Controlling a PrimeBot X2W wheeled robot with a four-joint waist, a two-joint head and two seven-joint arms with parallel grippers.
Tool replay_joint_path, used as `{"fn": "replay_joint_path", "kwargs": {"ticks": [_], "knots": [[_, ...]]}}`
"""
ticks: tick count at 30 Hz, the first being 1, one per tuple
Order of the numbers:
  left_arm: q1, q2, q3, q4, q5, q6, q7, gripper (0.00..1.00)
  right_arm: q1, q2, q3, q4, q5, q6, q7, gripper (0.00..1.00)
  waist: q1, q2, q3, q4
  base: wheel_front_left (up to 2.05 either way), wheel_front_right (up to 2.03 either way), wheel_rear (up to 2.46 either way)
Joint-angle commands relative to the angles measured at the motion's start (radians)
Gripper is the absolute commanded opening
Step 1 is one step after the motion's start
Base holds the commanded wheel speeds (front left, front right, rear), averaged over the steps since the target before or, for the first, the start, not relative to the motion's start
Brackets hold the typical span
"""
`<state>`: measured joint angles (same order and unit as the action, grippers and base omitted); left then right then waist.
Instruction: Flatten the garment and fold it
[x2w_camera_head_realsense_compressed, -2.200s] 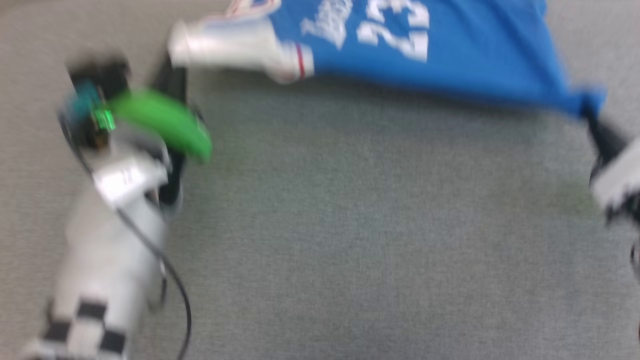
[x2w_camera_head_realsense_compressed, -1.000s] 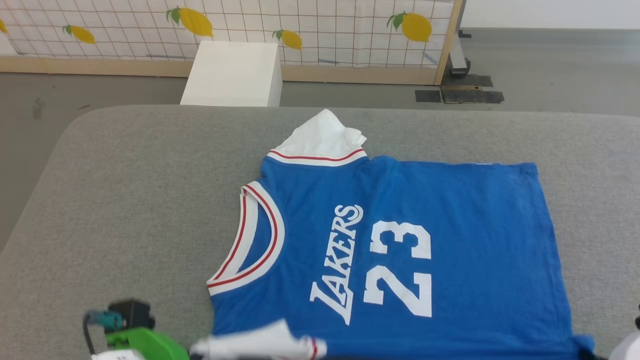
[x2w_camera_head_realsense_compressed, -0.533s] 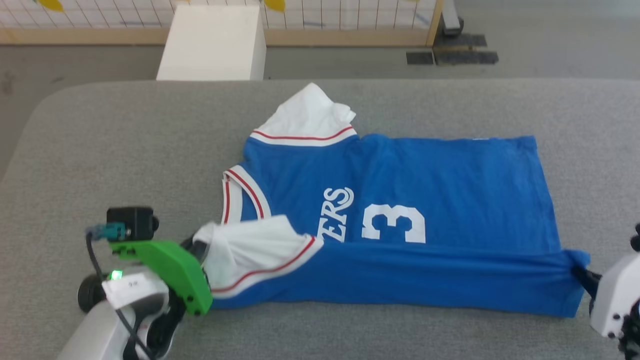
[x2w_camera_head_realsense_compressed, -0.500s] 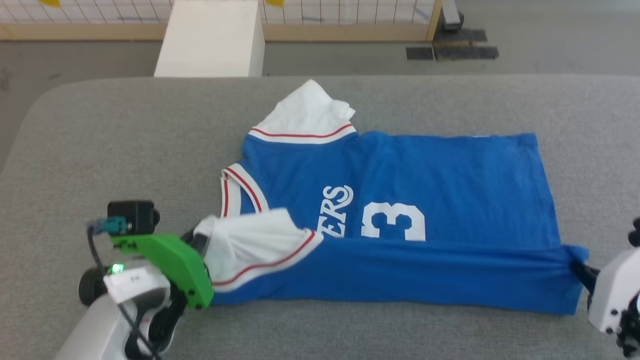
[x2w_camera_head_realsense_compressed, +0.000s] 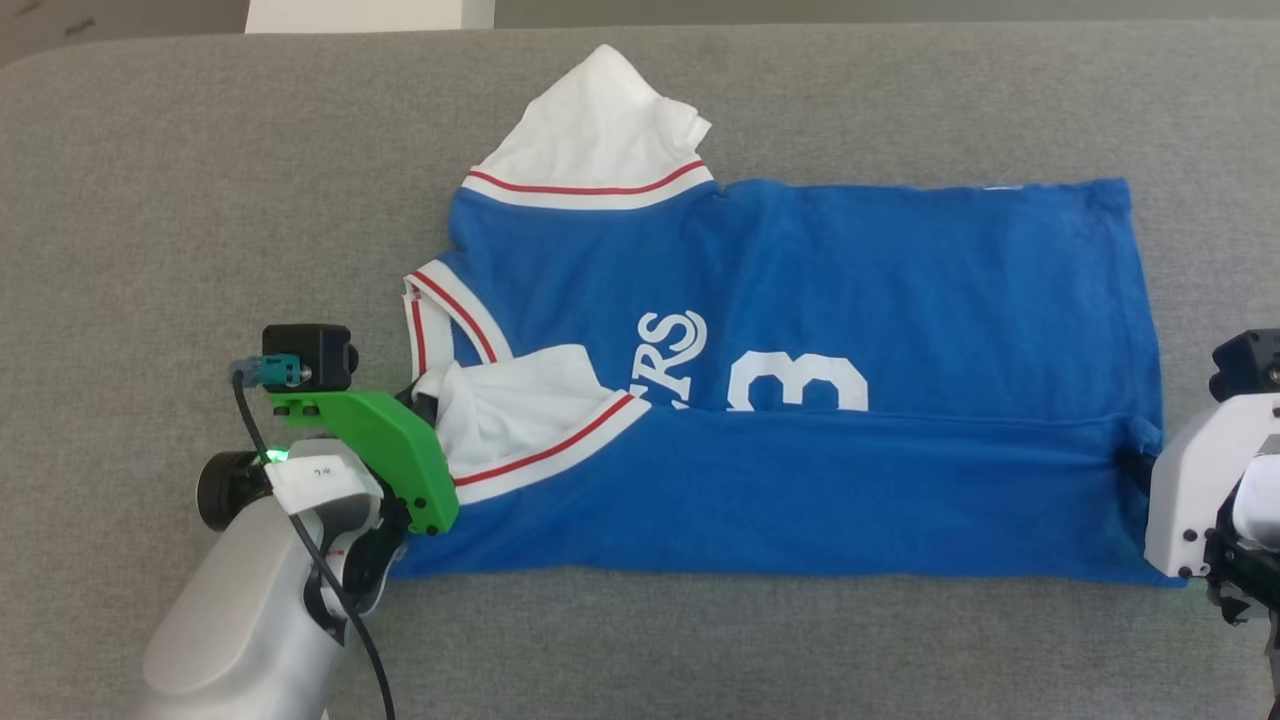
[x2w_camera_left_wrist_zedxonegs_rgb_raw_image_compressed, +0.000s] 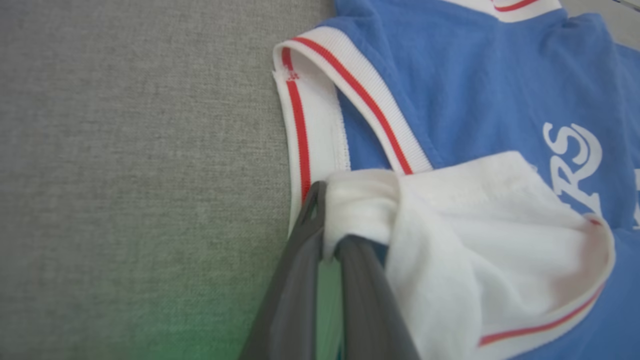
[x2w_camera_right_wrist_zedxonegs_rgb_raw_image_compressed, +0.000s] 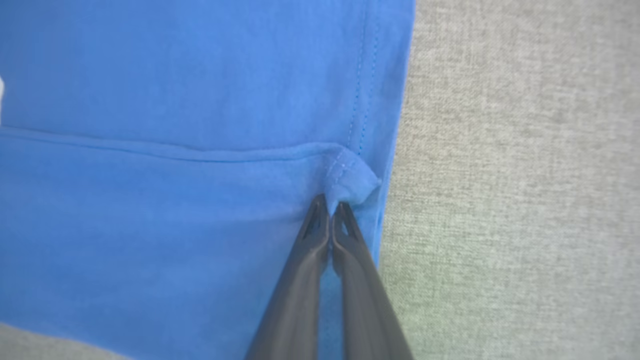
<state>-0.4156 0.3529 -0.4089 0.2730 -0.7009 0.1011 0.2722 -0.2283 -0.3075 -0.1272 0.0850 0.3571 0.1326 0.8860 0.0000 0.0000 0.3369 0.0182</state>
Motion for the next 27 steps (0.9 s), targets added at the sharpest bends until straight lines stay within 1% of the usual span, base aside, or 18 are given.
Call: {"fn": "replay_joint_path", "kwargs": {"ticks": [1,2,3,4,5,9,12,16,18,20,22,24,27], "knots": [[-0.020,-0.006,-0.006,0.014,0.005,-0.009,0.005,0.00,-0.008,0.000,0.012,0.024,-0.008,-0.002,0.014,0.00,0.0000,0.0000,0.009,0.008,0.00,0.00,0.00],[-0.021,-0.015,-0.004,0.029,-0.007,-0.010,0.009,0.00,-0.010,-0.002,0.013,0.032,-0.007,-0.002,0.016,0.00,0.0000,0.0000,0.007,0.010,0.00,0.00,0.00],[-0.024,-0.019,-0.007,0.039,-0.011,-0.015,0.014,0.11,-0.013,-0.002,0.013,0.039,-0.005,-0.002,0.016,0.17,0.0000,0.0000,0.005,0.012,0.00,0.00,0.00],[-0.028,-0.020,-0.008,0.045,-0.011,-0.017,0.012,0.31,-0.014,-0.001,0.012,0.043,-0.002,-0.002,0.017,0.42,0.0000,0.0000,0.001,0.013,0.00,0.00,0.00],[-0.030,-0.023,-0.011,0.052,-0.016,-0.020,0.017,1.00,-0.015,0.001,0.008,0.046,0.002,-0.002,0.012,1.00,0.0000,0.0000,-0.006,0.015,0.00,0.00,0.00],[-0.041,-0.018,-0.015,0.059,-0.008,-0.024,0.011,1.00,-0.010,0.009,-0.025,0.050,0.019,-0.002,-0.016,1.00,0.0000,0.0000,-0.043,0.021,0.00,0.00,0.00],[-0.041,-0.002,-0.009,0.049,0.007,-0.012,-0.008,1.00,0.004,0.021,-0.072,0.033,0.034,-0.002,-0.051,1.00,0.0000,0.0000,-0.086,0.024,0.00,0.00,0.00],[-0.007,0.025,0.024,0.005,0.028,0.035,-0.062,1.00,0.041,0.053,-0.138,-0.013,0.054,-0.002,-0.110,1.00,0.0000,0.0000,-0.147,0.024,0.00,0.00,0.00],[0.029,0.045,0.035,-0.030,0.047,0.061,-0.094,1.00,0.069,0.070,-0.163,-0.039,0.061,-0.002,-0.133,1.00,0.0000,0.0000,-0.173,0.023,0.00,0.00,0.00],[0.080,0.052,0.042,-0.073,0.048,0.078,-0.114,1.00,0.100,0.084,-0.181,-0.064,0.066,-0.002,-0.146,1.00,0.0000,0.0000,-0.195,0.020,0.00,0.00,0.00],[0.138,0.057,0.042,-0.115,0.041,0.103,-0.099,1.00,0.131,0.093,-0.194,-0.086,0.069,-0.002,-0.150,1.00,0.0000,0.0000,-0.212,0.020,0.00,0.00,0.00],[0.193,0.058,0.034,-0.156,0.024,0.131,-0.049,1.00,0.158,0.102,-0.208,-0.105,0.072,-0.002,-0.150,1.00,0.0000,0.0000,-0.225,0.020,0.00,0.00,0.00],[0.250,0.067,0.010,-0.217,-0.002,0.178,0.074,1.00,0.188,0.112,-0.224,-0.128,0.075,-0.002,-0.147,1.00,0.0000,0.0000,-0.229,0.020,0.00,0.00,0.00]]}}
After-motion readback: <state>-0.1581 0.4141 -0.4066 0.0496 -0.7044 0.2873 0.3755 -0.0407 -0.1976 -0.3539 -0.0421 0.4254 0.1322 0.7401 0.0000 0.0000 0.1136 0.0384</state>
